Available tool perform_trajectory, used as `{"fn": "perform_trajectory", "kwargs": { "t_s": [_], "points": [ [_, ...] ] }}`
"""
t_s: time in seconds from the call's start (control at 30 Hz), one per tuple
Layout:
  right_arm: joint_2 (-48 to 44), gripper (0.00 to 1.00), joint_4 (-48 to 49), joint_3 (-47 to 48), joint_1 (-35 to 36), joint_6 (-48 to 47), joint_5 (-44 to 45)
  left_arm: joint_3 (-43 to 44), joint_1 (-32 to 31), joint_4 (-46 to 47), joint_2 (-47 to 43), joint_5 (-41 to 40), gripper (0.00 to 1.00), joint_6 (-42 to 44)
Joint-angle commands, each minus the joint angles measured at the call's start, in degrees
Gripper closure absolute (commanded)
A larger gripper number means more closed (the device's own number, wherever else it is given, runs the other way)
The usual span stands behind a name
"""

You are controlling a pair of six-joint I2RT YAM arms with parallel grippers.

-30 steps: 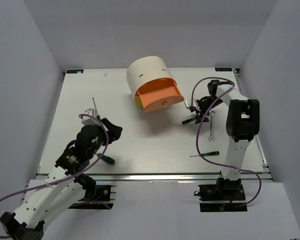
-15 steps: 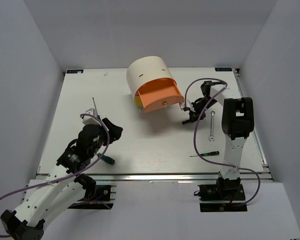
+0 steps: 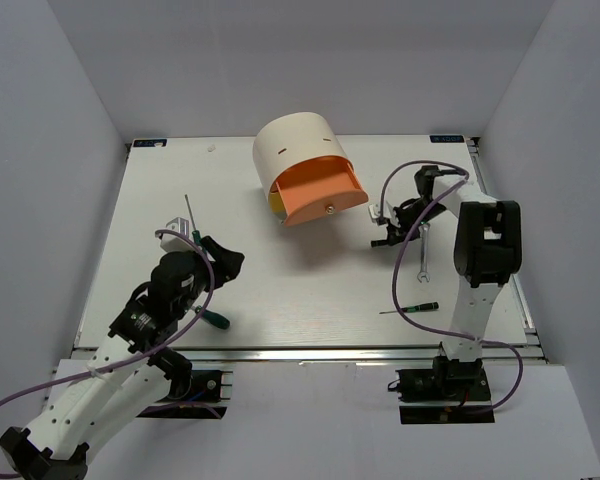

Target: Sort the tools into containers

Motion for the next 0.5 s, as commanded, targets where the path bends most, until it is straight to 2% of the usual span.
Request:
{"fn": "perform_trajectory", "kwargs": {
  "t_s": [0.0, 0.3, 0.33, 0.47],
  "points": [
    [-7.1, 1.0, -4.5, -0.9, -1.0, -6.7, -4.2, -1.1, 0.1, 2.0, -0.5, 0.1, 0.27, -0.3],
    [-21.6, 1.0, -17.3, -2.5, -0.9, -16.4, -11.5, -1.2, 0.1, 4.2, 0.5, 1.3, 0.27, 0.2],
    [-24.9, 1.0, -19.8, -2.2, -0.9, -15.7, -12.7, -1.4, 0.1, 4.3, 0.3, 1.3, 0.27, 0.2],
    [-34.9, 1.0, -19.9, -3.2, 2.5, -12.5, -18.5, -2.6, 0.1, 5.4, -0.8, 1.5, 0.27, 0.1]
  ]
}}
